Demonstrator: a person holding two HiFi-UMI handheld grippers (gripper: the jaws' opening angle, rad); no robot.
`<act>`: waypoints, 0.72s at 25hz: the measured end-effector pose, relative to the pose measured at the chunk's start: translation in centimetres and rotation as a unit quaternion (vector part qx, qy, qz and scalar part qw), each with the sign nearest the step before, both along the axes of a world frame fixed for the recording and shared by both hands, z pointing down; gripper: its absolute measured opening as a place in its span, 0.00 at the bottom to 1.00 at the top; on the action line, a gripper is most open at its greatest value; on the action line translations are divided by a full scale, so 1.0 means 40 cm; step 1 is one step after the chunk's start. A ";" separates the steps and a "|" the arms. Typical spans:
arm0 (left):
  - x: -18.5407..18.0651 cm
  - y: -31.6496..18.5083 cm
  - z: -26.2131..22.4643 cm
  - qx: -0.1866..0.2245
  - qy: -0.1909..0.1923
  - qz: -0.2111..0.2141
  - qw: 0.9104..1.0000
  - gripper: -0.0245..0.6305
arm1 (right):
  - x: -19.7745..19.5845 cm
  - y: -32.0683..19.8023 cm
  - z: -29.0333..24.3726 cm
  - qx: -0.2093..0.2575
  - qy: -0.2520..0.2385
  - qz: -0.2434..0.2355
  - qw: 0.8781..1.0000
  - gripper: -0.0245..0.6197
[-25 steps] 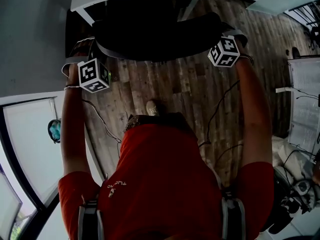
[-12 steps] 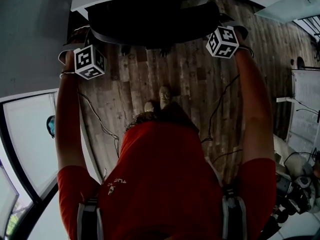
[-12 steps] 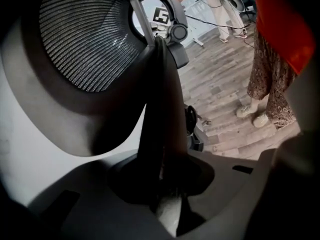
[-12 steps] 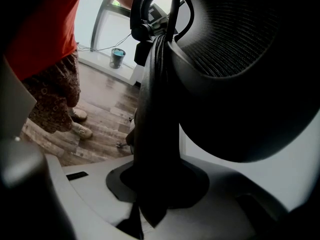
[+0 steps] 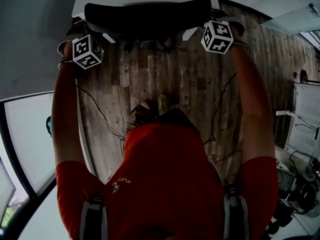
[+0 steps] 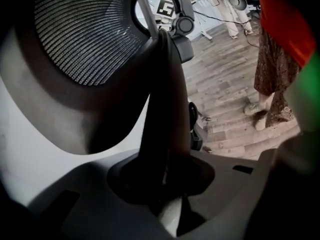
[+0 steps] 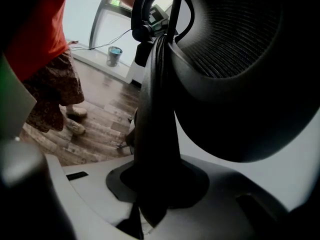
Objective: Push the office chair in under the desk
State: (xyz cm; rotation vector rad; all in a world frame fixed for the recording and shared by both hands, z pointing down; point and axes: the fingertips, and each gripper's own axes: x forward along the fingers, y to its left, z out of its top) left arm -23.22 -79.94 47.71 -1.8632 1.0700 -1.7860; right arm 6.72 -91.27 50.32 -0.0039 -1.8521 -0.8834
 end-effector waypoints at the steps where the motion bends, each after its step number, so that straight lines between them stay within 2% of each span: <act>1: -0.010 -0.004 -0.004 0.002 -0.001 -0.002 1.000 0.21 | -0.009 -0.003 -0.006 0.002 0.001 0.000 1.000 0.19; 9: -0.093 -0.030 -0.031 0.003 -0.008 -0.018 1.000 0.21 | -0.075 -0.018 -0.043 0.012 0.004 0.016 1.000 0.19; 14: -0.071 -0.045 -0.051 0.023 -0.007 -0.003 1.000 0.21 | -0.068 -0.046 -0.057 0.012 0.006 0.005 1.000 0.19; 18: -0.069 -0.036 -0.054 0.024 -0.005 -0.008 1.000 0.21 | -0.066 -0.040 -0.065 0.018 0.004 0.002 1.000 0.19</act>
